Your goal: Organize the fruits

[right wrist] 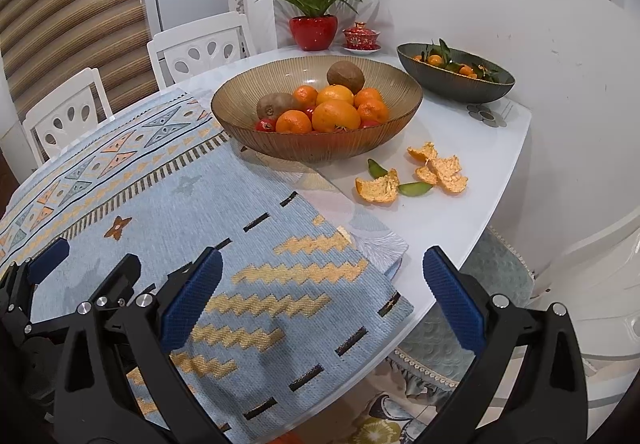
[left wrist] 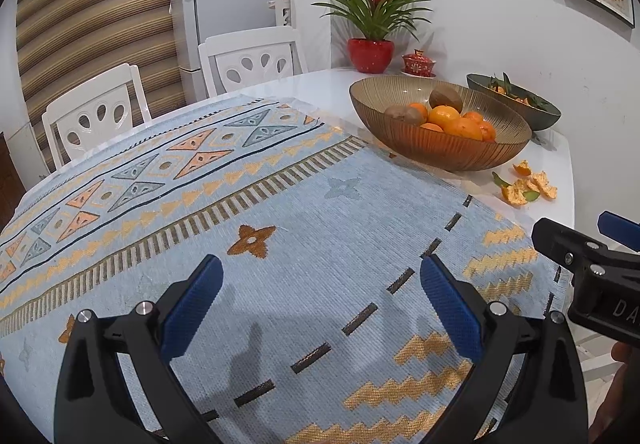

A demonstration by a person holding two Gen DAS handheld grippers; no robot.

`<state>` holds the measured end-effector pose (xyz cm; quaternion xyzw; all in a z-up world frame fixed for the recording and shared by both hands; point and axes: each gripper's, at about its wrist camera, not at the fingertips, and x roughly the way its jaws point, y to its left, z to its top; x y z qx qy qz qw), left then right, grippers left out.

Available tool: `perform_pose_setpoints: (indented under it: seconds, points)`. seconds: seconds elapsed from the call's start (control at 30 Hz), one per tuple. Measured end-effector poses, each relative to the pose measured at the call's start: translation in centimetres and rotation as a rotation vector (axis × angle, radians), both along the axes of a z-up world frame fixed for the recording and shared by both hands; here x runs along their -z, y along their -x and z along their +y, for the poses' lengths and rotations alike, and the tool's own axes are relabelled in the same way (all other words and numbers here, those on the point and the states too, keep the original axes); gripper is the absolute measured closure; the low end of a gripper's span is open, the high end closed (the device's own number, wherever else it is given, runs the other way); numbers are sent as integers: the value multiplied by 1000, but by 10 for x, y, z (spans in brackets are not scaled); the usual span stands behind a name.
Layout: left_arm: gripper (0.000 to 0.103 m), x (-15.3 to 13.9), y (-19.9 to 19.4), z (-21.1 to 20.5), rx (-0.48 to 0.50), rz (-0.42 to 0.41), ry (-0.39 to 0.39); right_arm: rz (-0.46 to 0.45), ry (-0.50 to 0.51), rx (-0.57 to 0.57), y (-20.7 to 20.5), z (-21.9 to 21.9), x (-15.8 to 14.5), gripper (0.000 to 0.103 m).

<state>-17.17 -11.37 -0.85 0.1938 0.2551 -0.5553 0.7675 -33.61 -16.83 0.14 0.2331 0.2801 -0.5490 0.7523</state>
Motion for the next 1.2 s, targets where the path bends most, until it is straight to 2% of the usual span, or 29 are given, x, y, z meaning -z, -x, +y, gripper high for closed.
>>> perform_pose_setpoints:
  seconds: [0.33,0.57,0.67,0.77,1.2]
  points:
    - [5,-1,-7,-1,-14,41,5,6,8,-3,-1,2,0,3]
    - [5,-3,-1,0,-39,-18,8,6,6,-1,0,1,0,3]
    - [5,-3,2,-3,-50,-46,-15,4,9,0,0,2,-1,3]
    - [5,-2,1,-4,-69,-57,-35,3,12,-2,2,2,-1,3]
    - [5,-11,3,1,-106,-86,-22,-19,1,-7,9,0,-1,3]
